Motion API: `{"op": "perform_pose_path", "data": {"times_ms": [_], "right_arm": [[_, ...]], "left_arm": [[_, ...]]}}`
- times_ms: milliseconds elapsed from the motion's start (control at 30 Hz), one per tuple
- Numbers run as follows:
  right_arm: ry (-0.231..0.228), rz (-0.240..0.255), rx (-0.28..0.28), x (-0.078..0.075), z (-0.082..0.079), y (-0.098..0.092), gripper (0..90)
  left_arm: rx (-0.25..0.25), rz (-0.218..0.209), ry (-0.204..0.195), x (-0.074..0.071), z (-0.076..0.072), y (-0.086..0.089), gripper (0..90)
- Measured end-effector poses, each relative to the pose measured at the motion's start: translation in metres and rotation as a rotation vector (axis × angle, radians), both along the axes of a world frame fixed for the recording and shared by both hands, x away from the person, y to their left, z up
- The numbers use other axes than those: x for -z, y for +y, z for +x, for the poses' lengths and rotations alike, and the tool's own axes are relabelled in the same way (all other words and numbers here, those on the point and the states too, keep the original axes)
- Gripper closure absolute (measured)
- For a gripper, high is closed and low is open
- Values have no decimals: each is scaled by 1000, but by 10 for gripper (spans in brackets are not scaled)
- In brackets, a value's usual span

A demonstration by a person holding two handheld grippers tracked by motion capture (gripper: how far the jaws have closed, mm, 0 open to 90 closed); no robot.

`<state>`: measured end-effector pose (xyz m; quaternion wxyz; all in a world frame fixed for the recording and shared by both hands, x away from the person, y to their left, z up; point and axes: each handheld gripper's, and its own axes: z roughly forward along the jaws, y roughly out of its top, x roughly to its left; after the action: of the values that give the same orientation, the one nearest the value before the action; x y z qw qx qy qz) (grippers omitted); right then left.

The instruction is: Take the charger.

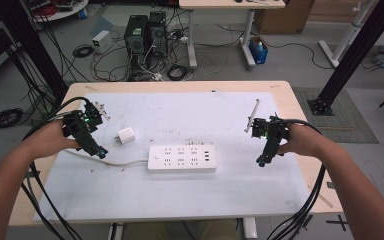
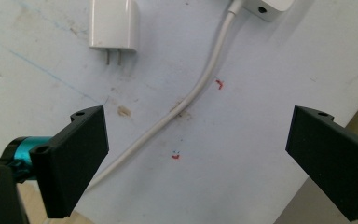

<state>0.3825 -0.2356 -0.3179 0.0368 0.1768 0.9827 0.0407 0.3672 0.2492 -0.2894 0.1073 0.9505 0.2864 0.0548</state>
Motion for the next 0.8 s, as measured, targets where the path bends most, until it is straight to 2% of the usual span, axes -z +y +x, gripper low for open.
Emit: {"op": "perform_pose_path", "data": {"times_ms": [100, 233, 333, 367, 400, 433, 500, 533, 567, 600, 633, 667, 733, 800], "right_arm": [[-8, 5, -1, -1, -2, 0, 10], [7, 6, 9, 0, -6, 2, 10], [12, 11, 15, 0, -7, 3, 10], [9, 17, 12, 0, -6, 3, 10], [9, 20, 12, -1, -6, 3, 10], [6, 21, 17, -1, -6, 4, 10], [2, 17, 10, 0, -4, 4, 11], [4, 17, 14, 1, -4, 4, 11], [4, 16, 18, 1, -3, 4, 10], [5, 20, 16, 1, -3, 4, 10], [4, 24, 15, 1, -3, 4, 10], [4, 24, 15, 1, -3, 4, 10], [-1, 29, 14, 1, -3, 4, 11], [-5, 29, 14, 2, -3, 4, 10]], "left_arm": [[-7, -2, -8, -1, -1, -1, 57], [3, -7, -22, -5, -1, -1, 57], [-7, -32, -44, -9, 1, -1, 57], [-41, -63, -45, -9, 5, -1, 57], [-41, -63, -45, -9, 5, -1, 57], [-82, -86, -41, -9, 8, -1, 57], [-92, -89, -44, -8, 10, -2, 57], [-97, -97, -71, -8, 12, -3, 57], [-97, -97, -71, -8, 12, -3, 57], [-85, -108, -112, -7, 16, -5, 57], [-88, -117, -132, -6, 17, -7, 57], [-88, -117, -132, -6, 17, -7, 57], [-41, -121, -166, 0, 23, -12, 57], [-14, -123, -189, 5, 28, -17, 57]]}}
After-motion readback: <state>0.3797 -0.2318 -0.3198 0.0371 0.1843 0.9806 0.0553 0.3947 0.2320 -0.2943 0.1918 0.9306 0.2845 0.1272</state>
